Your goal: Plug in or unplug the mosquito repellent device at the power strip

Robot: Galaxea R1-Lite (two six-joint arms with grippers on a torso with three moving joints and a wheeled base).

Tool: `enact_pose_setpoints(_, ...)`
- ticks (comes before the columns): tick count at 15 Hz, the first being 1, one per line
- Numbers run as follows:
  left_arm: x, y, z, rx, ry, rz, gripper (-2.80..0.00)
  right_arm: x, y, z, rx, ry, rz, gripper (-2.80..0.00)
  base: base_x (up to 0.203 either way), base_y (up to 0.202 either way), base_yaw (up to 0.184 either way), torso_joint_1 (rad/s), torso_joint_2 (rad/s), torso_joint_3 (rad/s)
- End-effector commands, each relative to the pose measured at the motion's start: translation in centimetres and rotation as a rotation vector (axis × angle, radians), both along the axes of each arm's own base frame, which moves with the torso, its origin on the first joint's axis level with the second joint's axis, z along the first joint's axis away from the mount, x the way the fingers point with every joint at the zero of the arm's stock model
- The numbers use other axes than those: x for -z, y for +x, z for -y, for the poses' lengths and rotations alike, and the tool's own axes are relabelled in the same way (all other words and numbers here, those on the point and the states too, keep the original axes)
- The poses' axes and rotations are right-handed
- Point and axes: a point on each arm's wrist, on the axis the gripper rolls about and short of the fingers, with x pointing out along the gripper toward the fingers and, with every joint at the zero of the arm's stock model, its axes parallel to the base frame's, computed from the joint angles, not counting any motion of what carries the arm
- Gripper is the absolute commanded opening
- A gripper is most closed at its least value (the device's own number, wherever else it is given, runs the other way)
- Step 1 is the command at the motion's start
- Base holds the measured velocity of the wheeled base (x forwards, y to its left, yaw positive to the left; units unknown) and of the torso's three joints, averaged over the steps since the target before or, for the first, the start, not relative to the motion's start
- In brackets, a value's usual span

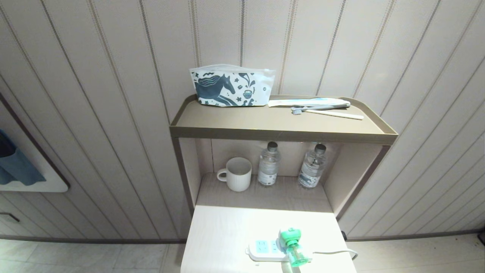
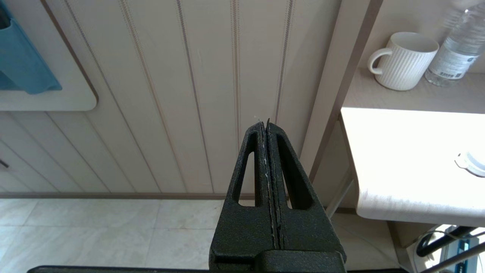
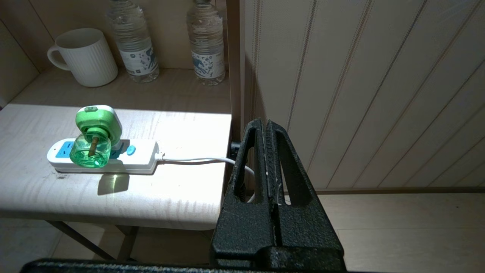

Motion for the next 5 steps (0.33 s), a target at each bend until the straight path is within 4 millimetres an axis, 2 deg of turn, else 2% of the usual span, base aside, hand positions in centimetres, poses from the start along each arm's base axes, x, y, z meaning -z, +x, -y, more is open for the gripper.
enact_pose_setpoints(1,0.00,0.00,0.00,0.000,0.000,0.000,-2.80,0.00,0.01,0.00,0.000,-0.001,-0.001,-2.80,0.000,0.000,0.000,0.000,0.00,0.000)
enact_pose_setpoints(5,0.00,0.00,0.00,0.000,0.000,0.000,-2.80,0.00,0.00,0.00,-0.001,-0.001,0.000,-2.80,0.000,0.000,0.000,0.000,0.00,0.000)
